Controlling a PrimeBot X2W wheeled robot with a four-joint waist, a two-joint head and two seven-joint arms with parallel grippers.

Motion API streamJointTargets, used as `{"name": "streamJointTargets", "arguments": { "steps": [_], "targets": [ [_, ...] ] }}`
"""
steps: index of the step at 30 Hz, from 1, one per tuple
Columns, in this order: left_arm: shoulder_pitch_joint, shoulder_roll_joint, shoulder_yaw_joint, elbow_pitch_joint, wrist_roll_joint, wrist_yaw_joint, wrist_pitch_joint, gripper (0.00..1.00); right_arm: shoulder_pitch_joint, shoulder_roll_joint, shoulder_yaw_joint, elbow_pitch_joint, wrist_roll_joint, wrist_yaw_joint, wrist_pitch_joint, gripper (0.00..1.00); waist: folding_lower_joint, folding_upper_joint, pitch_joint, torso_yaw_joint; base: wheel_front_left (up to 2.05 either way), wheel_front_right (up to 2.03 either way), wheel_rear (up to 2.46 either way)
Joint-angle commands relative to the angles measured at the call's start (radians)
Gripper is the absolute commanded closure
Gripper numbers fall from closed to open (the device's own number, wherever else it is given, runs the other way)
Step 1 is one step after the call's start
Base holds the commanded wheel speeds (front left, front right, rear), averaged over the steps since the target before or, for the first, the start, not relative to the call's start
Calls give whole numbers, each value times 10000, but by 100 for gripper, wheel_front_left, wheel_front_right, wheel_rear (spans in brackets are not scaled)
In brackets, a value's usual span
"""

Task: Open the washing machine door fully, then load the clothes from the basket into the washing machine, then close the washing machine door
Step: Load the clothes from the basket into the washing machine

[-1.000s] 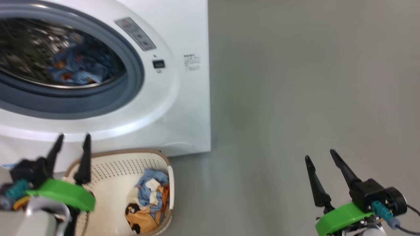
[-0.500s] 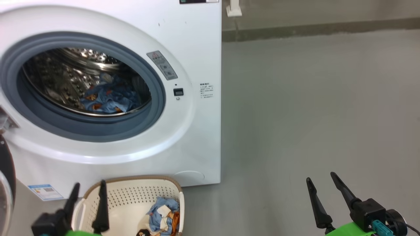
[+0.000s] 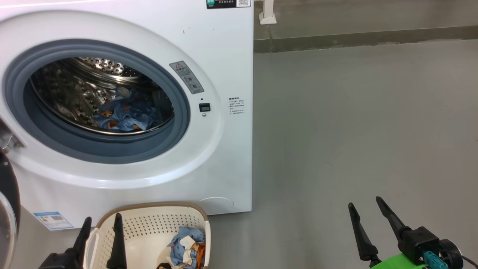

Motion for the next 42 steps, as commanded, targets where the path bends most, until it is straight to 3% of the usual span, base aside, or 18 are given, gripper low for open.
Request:
{"name": "streamJointTargets", "arguments": {
  "steps": [1,42],
  "targets": [
    [-144,73,384,-273,128,-20,-65,0,-30,-47,263,-258,106,16,-120,0,0,-1,6,-6,0,0,0],
    [-288,-545,919,211,785,-751,-65,0,-139,-47,343,-242,17,16,-120,0,0,-1,354,-55,0,0,0]
  ]
}}
